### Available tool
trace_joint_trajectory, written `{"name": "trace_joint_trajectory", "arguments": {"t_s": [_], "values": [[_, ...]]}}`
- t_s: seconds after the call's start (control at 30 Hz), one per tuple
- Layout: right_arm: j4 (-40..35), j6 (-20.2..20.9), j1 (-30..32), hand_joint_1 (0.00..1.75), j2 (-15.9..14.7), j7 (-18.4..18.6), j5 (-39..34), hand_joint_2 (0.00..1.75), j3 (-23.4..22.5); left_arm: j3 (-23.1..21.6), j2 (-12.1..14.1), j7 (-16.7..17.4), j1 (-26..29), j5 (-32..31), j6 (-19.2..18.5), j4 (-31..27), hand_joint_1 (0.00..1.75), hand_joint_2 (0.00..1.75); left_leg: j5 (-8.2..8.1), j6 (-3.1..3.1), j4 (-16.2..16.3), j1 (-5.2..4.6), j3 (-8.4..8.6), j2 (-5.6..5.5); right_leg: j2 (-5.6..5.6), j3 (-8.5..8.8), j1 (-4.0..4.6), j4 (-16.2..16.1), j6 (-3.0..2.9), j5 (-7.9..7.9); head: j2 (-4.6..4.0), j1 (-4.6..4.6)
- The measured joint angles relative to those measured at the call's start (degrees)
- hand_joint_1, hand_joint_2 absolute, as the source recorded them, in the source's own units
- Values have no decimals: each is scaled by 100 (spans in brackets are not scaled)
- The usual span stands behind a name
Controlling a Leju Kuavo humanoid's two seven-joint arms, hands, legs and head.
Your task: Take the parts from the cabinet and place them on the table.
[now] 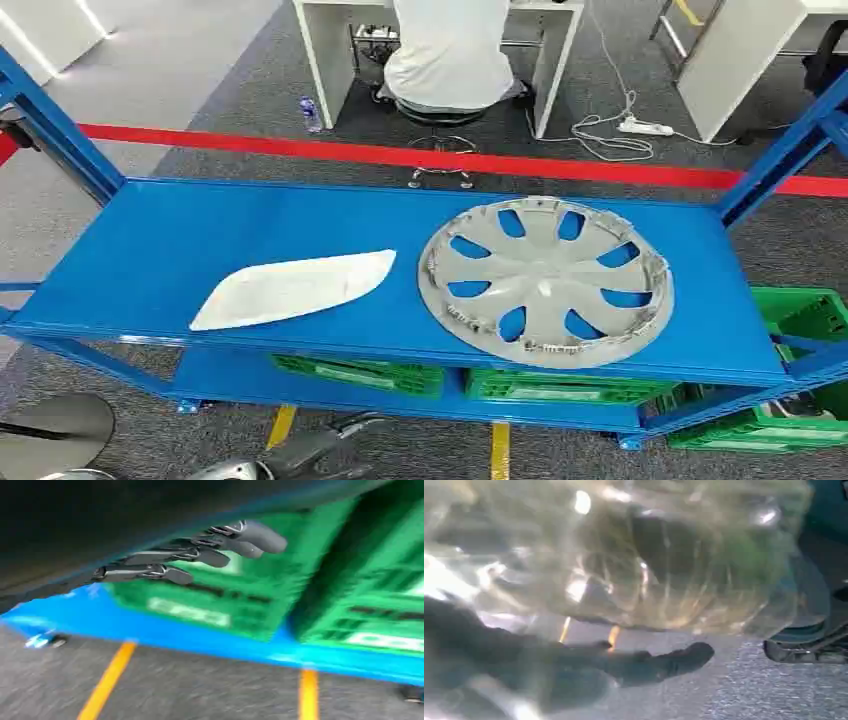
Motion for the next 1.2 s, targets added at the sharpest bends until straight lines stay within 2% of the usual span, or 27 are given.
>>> {"name": "trace_joint_trajectory", "arguments": {"t_s": [0.2, 0.37, 0.47, 0.63, 0.93, 1.2], "values": [[0, -59, -213, 0, -166, 0, -651, 0, 669, 98, -116, -175, -237, -492, -487, -503, 0, 0, 0, 0, 1, 0, 0, 0, -1, 2, 0, 0, 1, 1, 0, 2], [9, -72, -358, 0, -290, 0, -1129, 0, 1149, 172, -142, -340, -428, -815, -734, -839, 0, 0, 0, 0, 2, 0, 1, 0, -1, 3, 0, 0, 1, 1, 0, 2], [13, -74, -398, 0, -341, 0, -1226, 0, 1313, 243, -140, -660, -492, -850, -594, -1071, 0, 0, 0, 0, 2, 0, 1, 0, -3, 4, 0, 1, 1, 1, 0, 0], [17, -74, -412, 0, -385, 0, -1228, 0, 1429, 258, -107, -877, -577, -876, -345, -1368, 0, 0, 0, 0, 2, 0, 2, 0, -2, 23, 0, 1, 1, 1, 0, -4], [24, -120, -403, 0, -409, 0, -1228, 0, 1486, 496, 169, -1381, -458, -675, 660, -1783, 0, 0, 0, 0, 2, 0, 2, 0, -1, 12, 1, 1, 1, 0, 0, 0], [24, -153, -399, 0, -411, 0, -1228, 0, 1484, 667, 276, -1418, -343, -653, 743, -1930, 0, 0, 0, 0, 2, 0, 2, 0, -2, 6, 0, 1, 0, -1, 0, 0]]}}
